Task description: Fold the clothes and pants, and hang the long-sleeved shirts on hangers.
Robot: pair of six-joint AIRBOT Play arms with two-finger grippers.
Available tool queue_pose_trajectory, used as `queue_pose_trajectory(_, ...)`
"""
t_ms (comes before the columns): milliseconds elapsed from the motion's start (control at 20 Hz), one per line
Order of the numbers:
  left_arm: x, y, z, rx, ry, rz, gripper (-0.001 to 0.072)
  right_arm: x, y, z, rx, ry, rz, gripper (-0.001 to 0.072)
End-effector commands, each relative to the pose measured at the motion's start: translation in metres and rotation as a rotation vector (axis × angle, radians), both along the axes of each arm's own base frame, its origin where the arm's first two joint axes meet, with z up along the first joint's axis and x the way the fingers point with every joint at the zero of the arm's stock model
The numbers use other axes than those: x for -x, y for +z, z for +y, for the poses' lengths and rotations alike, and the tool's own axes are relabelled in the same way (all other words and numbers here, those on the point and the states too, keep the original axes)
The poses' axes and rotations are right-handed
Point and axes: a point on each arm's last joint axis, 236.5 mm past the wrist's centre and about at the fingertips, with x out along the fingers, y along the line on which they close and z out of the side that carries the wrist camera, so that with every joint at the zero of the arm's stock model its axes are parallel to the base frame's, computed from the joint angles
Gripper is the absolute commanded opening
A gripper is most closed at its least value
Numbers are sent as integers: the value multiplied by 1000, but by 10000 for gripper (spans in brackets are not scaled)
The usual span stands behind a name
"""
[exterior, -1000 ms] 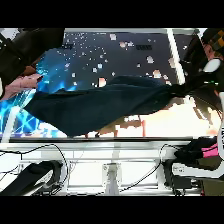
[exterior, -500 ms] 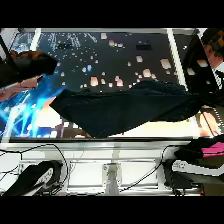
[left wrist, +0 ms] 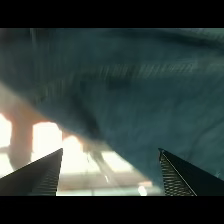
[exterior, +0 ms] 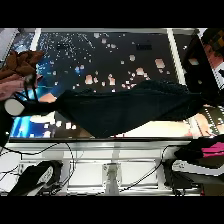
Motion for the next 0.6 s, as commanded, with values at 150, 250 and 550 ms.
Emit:
queue_pose_trajectory(150,-1,-44,4,24,80,-34,699,-1,1,0,-1,-2,-7,29)
queue_pose_trajectory(250,-6,-46,19,-34,107,-57,698,-2,1,1,-5,-2,-10,30)
queue_pose_trajectory(550,-24,-49,50,-151,161,-115,697,-4,1,1,-5,-2,-18,30)
